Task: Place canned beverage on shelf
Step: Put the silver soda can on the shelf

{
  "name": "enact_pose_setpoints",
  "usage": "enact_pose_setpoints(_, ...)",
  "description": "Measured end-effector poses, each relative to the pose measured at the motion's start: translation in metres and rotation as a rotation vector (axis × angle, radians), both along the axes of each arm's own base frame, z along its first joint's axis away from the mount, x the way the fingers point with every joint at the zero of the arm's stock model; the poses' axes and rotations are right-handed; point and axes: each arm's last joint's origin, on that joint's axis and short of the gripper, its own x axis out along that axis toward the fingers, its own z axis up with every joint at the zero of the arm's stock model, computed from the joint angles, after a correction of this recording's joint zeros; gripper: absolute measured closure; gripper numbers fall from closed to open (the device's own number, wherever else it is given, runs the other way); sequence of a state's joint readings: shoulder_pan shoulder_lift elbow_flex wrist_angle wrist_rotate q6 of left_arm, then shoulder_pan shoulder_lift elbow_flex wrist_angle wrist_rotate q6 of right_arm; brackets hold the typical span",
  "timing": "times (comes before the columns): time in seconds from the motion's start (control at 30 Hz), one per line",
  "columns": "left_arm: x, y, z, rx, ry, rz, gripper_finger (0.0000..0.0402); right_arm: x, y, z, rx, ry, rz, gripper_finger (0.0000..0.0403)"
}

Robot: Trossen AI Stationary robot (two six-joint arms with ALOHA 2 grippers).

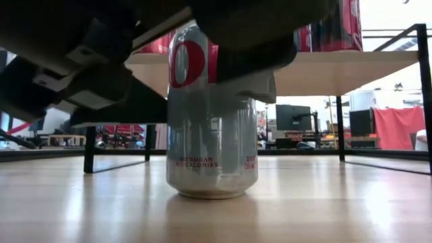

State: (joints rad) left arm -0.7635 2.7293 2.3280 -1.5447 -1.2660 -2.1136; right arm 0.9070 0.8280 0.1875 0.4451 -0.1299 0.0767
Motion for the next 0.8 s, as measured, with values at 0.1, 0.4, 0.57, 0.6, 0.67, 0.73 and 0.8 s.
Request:
enact_pose_setpoints(0.1,0.0023,0.0028,-0.0001,-0.003,0.002,0.009,0.0002,0.0000,0.0000,-0.0001,-0.001,0.000,0.000,0.0003)
enact_pose_setpoints(0.4,0.0032,0.0045,-0.0003,0.040,0.092,-0.007,0.0056,0.0000,0.0000,0.0000,0.000,0.000,-0.001,0.0003)
enact_pose_setpoints(0.57,0.0036,0.0048,-0.0001,0.050,0.091,-0.011,0.0123,0.0000,0.0000,-0.0001,0.000,0.001,-0.001,0.0003)
enact_pose_setpoints(0.6,0.0036,0.0048,-0.0001,0.050,0.090,-0.011,0.0123,0.0000,0.0000,-0.0001,0.000,0.001,0.000,0.0003)
enact_pose_setpoints(0.67,0.0037,0.0049,-0.0001,0.050,0.090,-0.011,0.0123,0.0000,0.0000,0.0000,0.000,-0.001,0.000,0.0003)
enact_pose_setpoints(0.73,0.0037,0.0049,0.0000,0.050,0.091,-0.011,0.0123,0.0000,0.0000,0.0000,-0.001,0.000,0.000,0.0003)
enact_pose_setpoints(0.8,0.0037,0.0049,0.0000,0.050,0.091,-0.011,0.0123,0.0000,0.0000,0.0000,0.000,-0.001,0.000,0.0003)
